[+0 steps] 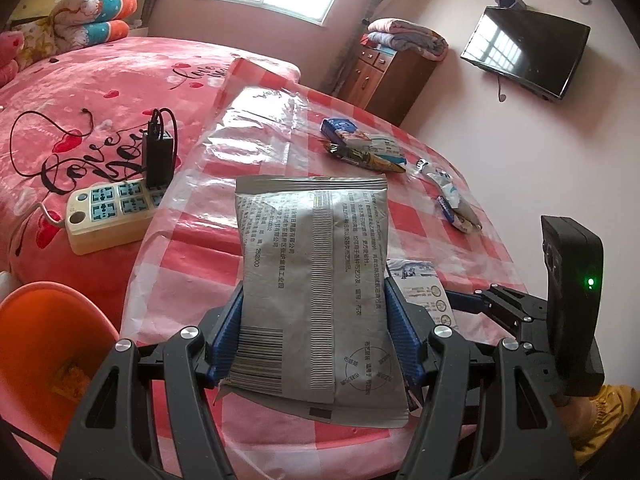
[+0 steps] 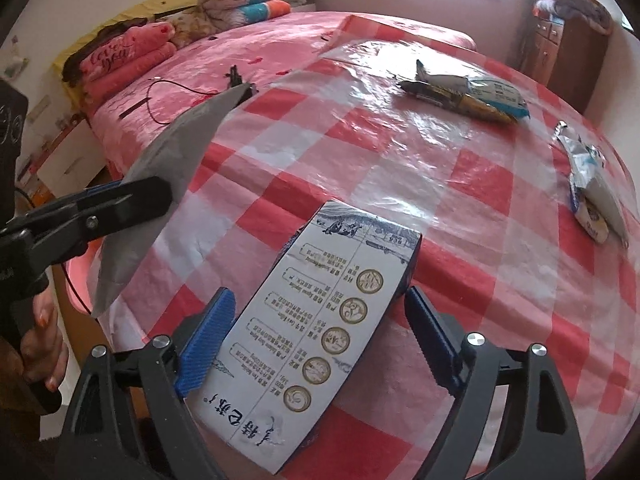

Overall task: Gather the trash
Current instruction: 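Grasp the white printed milk carton with the right tool while the left tool holds the grey packet, then carry the grey packet and white carton over the orange bucket and open both tools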

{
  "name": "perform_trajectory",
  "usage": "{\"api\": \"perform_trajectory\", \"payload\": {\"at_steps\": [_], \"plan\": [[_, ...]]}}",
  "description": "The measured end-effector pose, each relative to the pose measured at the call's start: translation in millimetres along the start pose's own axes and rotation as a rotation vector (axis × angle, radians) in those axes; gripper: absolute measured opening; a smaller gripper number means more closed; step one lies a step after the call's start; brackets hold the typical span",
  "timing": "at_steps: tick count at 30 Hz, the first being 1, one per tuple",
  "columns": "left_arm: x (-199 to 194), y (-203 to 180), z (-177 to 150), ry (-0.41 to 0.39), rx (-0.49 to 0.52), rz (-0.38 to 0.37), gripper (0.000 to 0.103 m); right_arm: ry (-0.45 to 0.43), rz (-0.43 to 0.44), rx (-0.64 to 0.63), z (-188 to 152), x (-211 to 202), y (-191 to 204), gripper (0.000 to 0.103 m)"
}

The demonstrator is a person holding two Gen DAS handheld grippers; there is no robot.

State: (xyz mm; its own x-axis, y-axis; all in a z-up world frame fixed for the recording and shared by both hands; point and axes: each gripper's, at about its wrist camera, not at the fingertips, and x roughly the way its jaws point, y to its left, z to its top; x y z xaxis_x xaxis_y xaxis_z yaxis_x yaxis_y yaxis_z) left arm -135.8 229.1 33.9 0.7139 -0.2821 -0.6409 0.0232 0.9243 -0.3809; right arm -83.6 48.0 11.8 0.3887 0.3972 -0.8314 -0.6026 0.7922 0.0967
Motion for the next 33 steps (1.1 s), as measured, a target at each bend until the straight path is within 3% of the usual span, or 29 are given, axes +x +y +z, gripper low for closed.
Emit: {"api": "perform_trajectory", "payload": {"at_steps": [2, 6, 15, 24, 33], "plan": [[0, -1, -1, 0.002, -0.002, 0.008, 0.066, 0.008, 0.031, -0.003, 1, 1, -1, 0.075], [-4, 0, -5, 0.0, -0.016, 0.044, 0.066, 0.013, 0.037, -0.047, 6, 6, 3, 0.072], [-11, 11, -6, -0.007, -0.059, 0.088, 0.066, 0.01, 0.08, -0.095, 8, 13, 1, 0.071], [-21, 25, -5, -0.043, -0.099, 0.104, 0.066, -0.012, 0.175, -0.021, 20, 7, -12, 0.069], [-60, 62, -2, -0.116, -0.167, 0.207, 0.066, -0.007, 0.324, -0.09, 59, 5, 33, 0.068]]}}
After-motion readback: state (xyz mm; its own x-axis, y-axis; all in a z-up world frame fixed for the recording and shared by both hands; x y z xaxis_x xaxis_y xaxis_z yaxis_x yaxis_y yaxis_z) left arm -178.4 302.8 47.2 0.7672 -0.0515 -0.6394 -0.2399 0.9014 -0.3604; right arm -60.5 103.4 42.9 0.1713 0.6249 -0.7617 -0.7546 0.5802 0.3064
